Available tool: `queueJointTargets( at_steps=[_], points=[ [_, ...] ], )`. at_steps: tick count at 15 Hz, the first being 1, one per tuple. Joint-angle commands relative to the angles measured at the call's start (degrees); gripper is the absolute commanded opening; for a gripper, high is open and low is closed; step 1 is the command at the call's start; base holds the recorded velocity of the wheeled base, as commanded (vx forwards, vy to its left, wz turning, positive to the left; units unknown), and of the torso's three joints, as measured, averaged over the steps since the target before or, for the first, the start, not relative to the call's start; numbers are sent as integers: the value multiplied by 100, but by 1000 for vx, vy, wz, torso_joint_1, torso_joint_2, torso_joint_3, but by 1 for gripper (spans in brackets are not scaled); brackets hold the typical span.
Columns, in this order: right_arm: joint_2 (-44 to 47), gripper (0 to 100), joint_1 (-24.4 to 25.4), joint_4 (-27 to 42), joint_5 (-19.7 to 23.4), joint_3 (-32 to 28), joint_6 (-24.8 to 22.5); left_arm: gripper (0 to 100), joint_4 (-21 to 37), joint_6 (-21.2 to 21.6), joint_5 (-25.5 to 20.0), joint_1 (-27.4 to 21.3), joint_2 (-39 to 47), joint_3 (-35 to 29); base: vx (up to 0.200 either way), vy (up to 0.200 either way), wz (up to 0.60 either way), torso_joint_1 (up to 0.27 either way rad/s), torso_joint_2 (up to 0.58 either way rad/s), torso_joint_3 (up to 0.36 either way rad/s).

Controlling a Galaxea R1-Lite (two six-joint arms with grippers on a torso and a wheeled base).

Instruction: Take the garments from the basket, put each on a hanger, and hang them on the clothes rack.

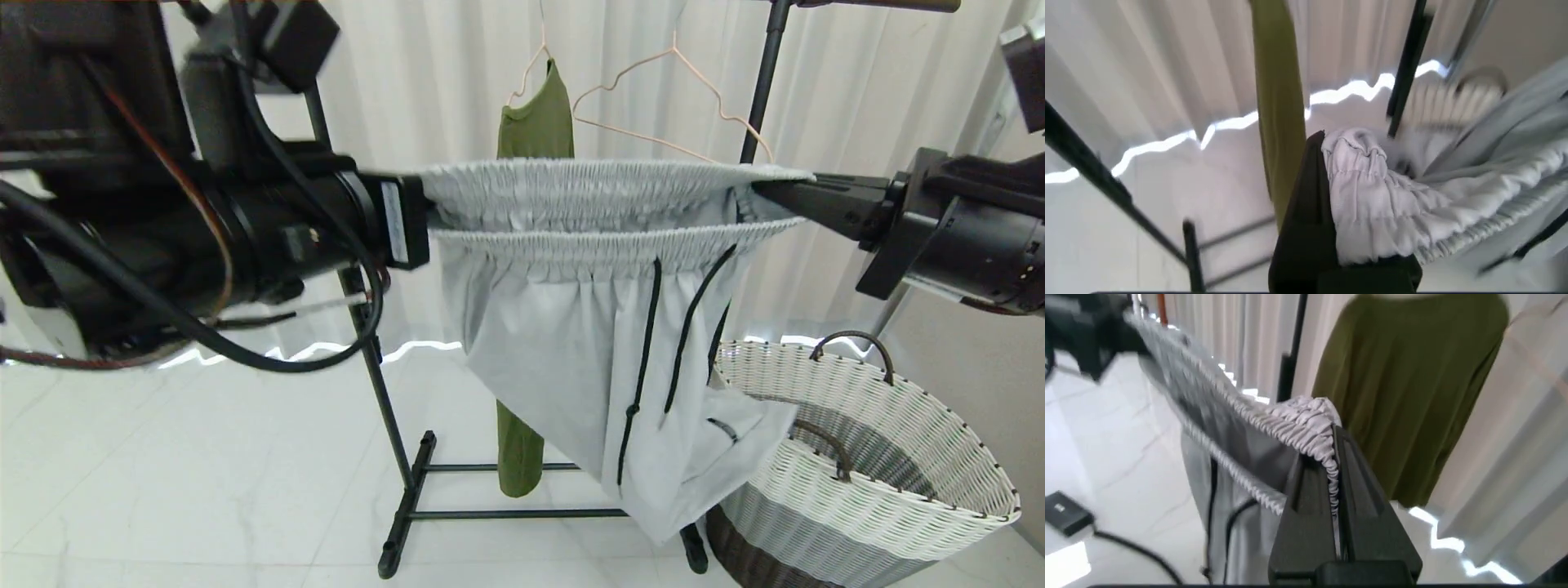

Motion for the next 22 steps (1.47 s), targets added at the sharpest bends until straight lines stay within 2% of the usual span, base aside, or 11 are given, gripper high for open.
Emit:
queueJointTargets(
  at_steps=[1,4,8,11,13,16,18,22],
  points=[
    [-200,0,0,4,23,-409,-15,0,157,20,-17,-181,-303,-776,0,0,0,0,0,0],
    [-341,0,0,22,23,-893,-23,0,184,99,-17,-444,-329,-1207,0,0,0,0,0,0],
    [-605,0,-53,198,5,-682,-41,0,263,406,18,-892,-303,-855,0,0,0,0,0,0],
    [-1281,0,-123,1331,5,-673,-50,0,263,415,124,-919,49,-1101,0,0,0,0,0,0],
    [-1826,0,-71,2166,49,-673,-155,0,254,398,177,-910,470,-1532,0,0,0,0,0,0],
    [-2371,0,246,2940,541,-532,-243,0,263,389,177,-910,1077,-2349,0,0,0,0,0,0],
    [-2477,0,448,3072,576,-427,-419,0,263,389,185,-910,1323,-2639,0,0,0,0,0,0],
    [-2512,0,457,3072,585,-348,-428,0,272,371,185,-901,1358,-2622,0,0,0,0,0,0]
  ],
)
